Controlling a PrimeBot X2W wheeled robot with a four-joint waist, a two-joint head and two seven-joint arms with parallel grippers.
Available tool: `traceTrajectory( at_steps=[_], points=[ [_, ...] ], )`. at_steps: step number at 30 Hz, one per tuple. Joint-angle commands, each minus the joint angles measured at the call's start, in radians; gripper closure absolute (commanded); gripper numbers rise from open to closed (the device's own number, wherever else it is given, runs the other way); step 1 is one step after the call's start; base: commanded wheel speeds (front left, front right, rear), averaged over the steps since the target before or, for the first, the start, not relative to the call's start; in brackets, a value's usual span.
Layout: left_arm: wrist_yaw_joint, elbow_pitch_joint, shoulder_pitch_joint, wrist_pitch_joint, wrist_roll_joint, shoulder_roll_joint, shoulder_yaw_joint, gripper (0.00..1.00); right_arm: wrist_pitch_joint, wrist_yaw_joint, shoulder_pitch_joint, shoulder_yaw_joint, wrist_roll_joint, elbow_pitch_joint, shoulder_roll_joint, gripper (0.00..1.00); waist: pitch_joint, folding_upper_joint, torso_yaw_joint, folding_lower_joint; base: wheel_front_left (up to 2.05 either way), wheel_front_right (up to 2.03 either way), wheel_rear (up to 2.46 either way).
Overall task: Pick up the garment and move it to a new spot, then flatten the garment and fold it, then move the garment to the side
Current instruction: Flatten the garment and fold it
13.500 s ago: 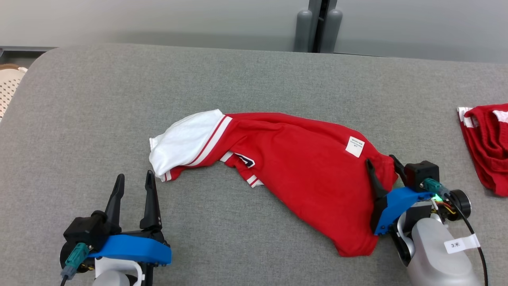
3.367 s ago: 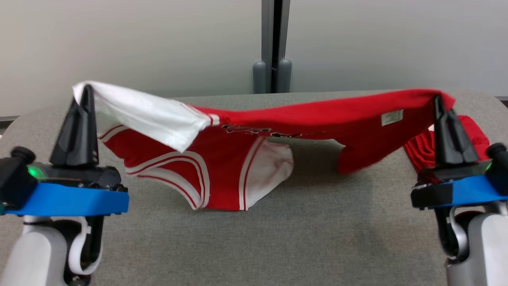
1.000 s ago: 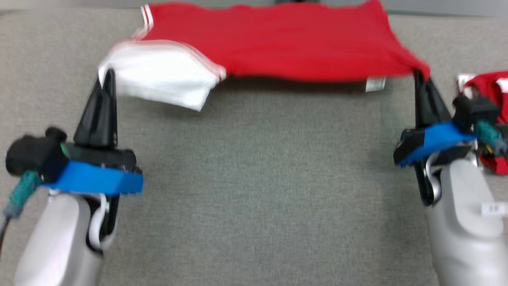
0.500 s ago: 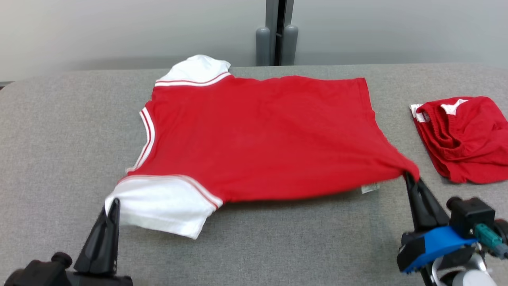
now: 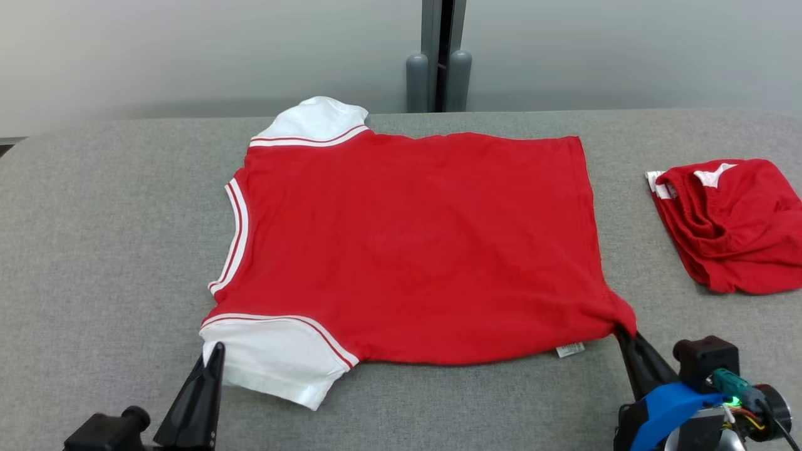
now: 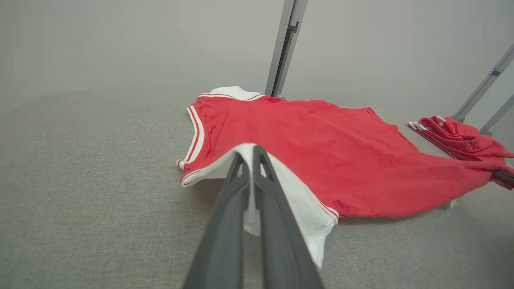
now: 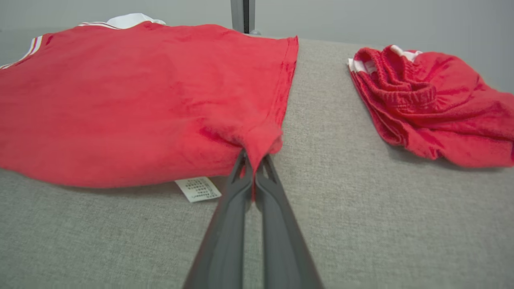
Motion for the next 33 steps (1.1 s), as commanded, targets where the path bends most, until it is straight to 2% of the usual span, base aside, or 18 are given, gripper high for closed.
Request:
traceTrajectory(
  at_steps=[1,8,14,18,20,23,33],
  points=[
    [-0.007,0.012,-0.025,-0.001,-0.001,0.0,-0.001,1.0,0.005,0.0,-0.019,0.0,-0.004,0.017,-0.003,1.0,0.003,0.0,0.002,0.0001,0.0,0.0,0.0],
    [-0.03,0.074,-0.125,-0.005,0.007,-0.01,-0.017,1.0,0.038,0.0,-0.07,0.012,-0.003,0.089,-0.003,1.0,0.031,0.0,0.009,0.0001,0.0,0.0,0.0],
    [-0.059,0.144,-0.288,-0.02,0.024,-0.028,-0.025,1.0,0.037,0.0,-0.142,-0.005,0.001,0.101,-0.003,1.0,0.063,0.0,0.014,0.0001,0.0,0.0,0.0],
    [-0.064,0.241,-0.413,-0.046,0.068,-0.033,-0.037,1.0,0.022,0.0,-0.214,-0.033,0.004,0.114,-0.003,1.0,0.092,0.0,0.013,0.0001,0.0,0.0,0.0],
    [-0.072,0.293,-0.467,-0.064,0.055,-0.066,-0.037,1.0,0.018,0.0,-0.246,-0.043,-0.012,0.131,-0.003,1.0,0.107,0.0,0.013,0.0001,0.0,0.0,0.0],
    [-0.076,0.38,-0.548,-0.096,0.06,-0.081,-0.03,1.0,0.005,0.0,-0.294,-0.058,-0.02,0.168,-0.003,1.0,0.13,0.0,0.013,0.0001,0.0,0.0,0.0],
    [-0.107,0.615,-0.706,-0.164,0.063,-0.121,-0.036,1.0,-0.039,0.0,-0.41,-0.057,-0.027,0.279,-0.003,0.98,0.179,0.0,0.003,0.0001,0.0,0.0,0.0]
  ],
)
